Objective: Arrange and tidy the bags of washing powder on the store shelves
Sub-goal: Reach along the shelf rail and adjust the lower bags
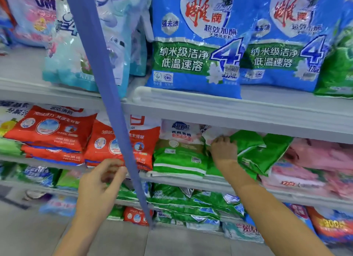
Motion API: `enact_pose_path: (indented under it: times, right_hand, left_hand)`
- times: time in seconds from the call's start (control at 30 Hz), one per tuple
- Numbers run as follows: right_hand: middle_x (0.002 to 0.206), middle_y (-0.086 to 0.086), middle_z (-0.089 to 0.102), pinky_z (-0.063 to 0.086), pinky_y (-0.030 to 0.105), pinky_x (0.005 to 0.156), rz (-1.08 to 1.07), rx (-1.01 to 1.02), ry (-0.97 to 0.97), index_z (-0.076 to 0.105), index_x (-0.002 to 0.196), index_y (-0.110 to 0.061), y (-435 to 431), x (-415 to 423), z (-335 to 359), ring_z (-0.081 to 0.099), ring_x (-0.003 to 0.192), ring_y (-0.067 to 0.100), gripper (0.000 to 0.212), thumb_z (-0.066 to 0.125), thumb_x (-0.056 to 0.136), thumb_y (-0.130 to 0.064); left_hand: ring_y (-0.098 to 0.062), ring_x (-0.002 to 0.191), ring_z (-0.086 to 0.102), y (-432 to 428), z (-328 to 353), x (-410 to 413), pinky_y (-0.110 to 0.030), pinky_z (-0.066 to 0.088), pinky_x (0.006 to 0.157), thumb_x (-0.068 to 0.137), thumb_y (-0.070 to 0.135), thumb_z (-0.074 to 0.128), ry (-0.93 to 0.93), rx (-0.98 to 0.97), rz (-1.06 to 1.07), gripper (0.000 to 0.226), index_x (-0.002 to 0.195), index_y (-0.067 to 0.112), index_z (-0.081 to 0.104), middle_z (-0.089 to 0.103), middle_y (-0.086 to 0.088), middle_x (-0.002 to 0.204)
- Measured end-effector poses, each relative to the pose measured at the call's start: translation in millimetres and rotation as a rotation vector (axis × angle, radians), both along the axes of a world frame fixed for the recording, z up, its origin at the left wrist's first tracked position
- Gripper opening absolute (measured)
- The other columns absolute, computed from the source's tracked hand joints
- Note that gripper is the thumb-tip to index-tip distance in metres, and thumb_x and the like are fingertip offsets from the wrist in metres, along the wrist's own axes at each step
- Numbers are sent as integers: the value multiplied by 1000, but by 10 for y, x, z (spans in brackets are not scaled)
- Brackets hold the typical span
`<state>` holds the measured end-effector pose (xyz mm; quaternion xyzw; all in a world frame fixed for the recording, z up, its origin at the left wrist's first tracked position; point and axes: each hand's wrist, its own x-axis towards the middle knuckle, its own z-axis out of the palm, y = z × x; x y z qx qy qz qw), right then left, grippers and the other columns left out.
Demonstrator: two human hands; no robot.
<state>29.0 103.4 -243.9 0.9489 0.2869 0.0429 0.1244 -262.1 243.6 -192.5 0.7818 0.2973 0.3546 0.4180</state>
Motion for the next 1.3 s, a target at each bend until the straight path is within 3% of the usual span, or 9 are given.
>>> enact_pose_path:
  times: [0.13, 0.27, 0.4, 0.5, 0.63, 0.87, 0.97, 1.2, 1.3]
  right_hand:
    - [105, 6, 69, 48, 29, 75, -17, 174, 4, 66, 106, -14, -107, 79, 316, 66, 100, 26, 24, 45, 94, -16]
    - [128, 19, 56, 37, 27, 80, -103, 246, 305, 55, 124, 1, -495, 65, 659, 52, 119, 32, 34, 38, 100, -16]
    - [136, 18, 49, 36, 31, 97, -418, 1230, 594, 49, 128, -1, -706, -91, 1022, 46, 125, 31, 32, 39, 98, -4]
    - [104, 6, 60, 41, 29, 85, -363, 1604, 786, 57, 87, -12, -848, -418, 1184, 62, 89, 13, 13, 49, 95, -7]
    - [63, 7, 70, 55, 29, 57, -425, 1666, 1099, 63, 77, -5, -1092, -787, 1062, 67, 52, 13, 27, 49, 96, -19]
    - [85, 18, 73, 57, 38, 53, -622, 1796, 1529, 77, 70, -6, -1315, -1344, 775, 71, 71, 30, 24, 78, 74, -29]
    - [85, 20, 72, 55, 38, 45, -548, 1860, 1632, 77, 74, -1, -1457, -1441, 620, 71, 69, 32, 71, 97, 11, -28]
    - [138, -1, 52, 37, 46, 105, -361, 1418, 1183, 49, 131, -32, -1625, -1385, 529, 52, 121, 18, 77, 74, 64, -61]
    - [131, -15, 42, 35, 32, 102, -261, 1228, 1143, 29, 141, -34, -1363, -1338, 569, 42, 120, 8, 70, 59, 82, -57]
  left_hand:
    - [-7, 62, 65, -142, 86, -40, -18, 49, 60, 81, 27, 63, 9, -7, -37, 8, 80, 35, 62, 68, 11, 72]
    - [-15, 66, 67, -198, 43, 1, -28, 53, 66, 86, 12, 69, 41, -81, -70, 17, 79, 28, 65, 70, 5, 74]
    - [-16, 67, 67, -253, 27, 120, -30, 55, 67, 87, 5, 64, 45, -170, -130, 16, 81, 20, 64, 70, 3, 73]
    - [-16, 68, 67, -296, 26, 208, -22, 53, 64, 88, 4, 61, 60, -304, -200, 14, 80, 14, 65, 71, -1, 72]
    - [-27, 89, 68, -459, -164, 389, -26, 53, 68, 84, 24, 64, 129, -822, -227, 20, 97, 9, 64, 73, -6, 86]
    - [-34, 115, 57, -1191, -345, 672, -51, 41, 101, 61, 60, 61, -124, -1683, -463, 75, 117, 11, 64, 65, -18, 119]
    - [-34, 105, 64, -1217, -371, 695, -48, 53, 86, 26, 59, 90, -194, -1631, -452, 103, 115, 14, 66, 68, -18, 114]
    - [-21, 76, 72, -1050, -301, 664, -33, 56, 63, 57, 31, 75, -26, -1194, -397, 52, 104, 19, 58, 75, -3, 85]
    - [-18, 81, 72, -1080, -288, 625, -34, 55, 69, 45, 37, 81, 60, -1021, -456, 67, 105, 24, 56, 73, 2, 94]
